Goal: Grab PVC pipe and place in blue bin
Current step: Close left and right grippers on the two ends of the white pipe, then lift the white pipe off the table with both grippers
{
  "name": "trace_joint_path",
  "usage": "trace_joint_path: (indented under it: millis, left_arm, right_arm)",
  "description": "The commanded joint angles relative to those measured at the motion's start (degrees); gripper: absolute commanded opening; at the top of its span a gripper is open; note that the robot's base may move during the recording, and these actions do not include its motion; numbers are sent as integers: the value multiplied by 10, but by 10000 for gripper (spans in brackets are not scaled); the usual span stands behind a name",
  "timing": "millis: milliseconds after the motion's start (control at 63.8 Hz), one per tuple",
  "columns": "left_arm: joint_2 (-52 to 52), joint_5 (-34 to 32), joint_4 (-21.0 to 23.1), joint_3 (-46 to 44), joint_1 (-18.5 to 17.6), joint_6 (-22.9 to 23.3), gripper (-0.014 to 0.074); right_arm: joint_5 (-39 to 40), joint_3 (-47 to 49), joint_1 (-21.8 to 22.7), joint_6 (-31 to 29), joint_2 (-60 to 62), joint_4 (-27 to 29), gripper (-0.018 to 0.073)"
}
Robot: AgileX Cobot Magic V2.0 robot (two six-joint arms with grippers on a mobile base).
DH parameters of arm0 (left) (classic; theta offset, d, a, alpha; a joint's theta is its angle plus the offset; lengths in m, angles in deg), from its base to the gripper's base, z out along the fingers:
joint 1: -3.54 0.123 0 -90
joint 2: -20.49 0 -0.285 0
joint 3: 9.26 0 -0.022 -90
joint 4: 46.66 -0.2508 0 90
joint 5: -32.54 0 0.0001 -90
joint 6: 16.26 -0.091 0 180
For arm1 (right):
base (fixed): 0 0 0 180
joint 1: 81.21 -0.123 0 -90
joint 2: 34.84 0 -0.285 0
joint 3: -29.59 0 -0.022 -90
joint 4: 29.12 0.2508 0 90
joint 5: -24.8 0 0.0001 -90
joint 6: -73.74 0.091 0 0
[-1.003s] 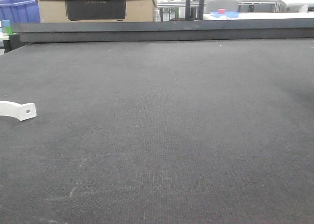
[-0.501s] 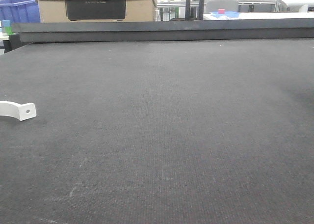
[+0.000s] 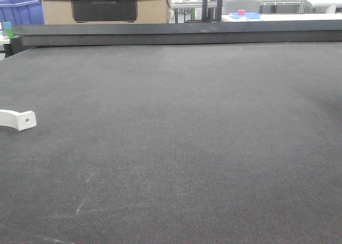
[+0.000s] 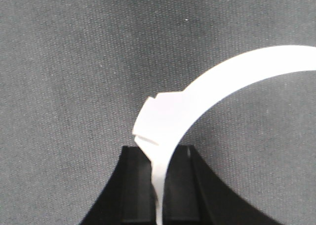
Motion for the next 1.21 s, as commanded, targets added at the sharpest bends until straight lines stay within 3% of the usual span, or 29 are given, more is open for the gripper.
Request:
trace_joint_path:
  millis: [0, 251, 486, 611, 846, 987, 1081, 1191]
  left_arm:
    - [4, 15, 4, -1, 0, 2, -92]
    - [-22, 47, 21, -20, 0, 2, -111]
    - [-135, 54, 55, -31, 0, 2, -111]
    - [-205, 33, 86, -31, 0, 2, -111]
    - [-320, -4, 103, -31, -38, 2, -111]
    - [-383, -70, 123, -3, -53, 2, -111]
    - [-430, -140, 155, 37, -53, 2, -111]
    - [-483, -206, 160, 90, -53, 7, -111]
  right_arm:
    - [8, 3, 1, -4, 5, -6, -168]
    - [10, 3, 1, -4, 19, -6, -168]
    - [34, 10, 1, -22, 82, -3, -168]
    - [77, 10, -24, -80, 133, -3, -168]
    - [180, 10, -77, -80, 208, -3, -168]
    - [235, -4, -83, -80, 253, -3, -168]
    - [286, -41, -83, -80, 294, -3, -168]
    - [330, -96, -83, -80, 344, -3, -168]
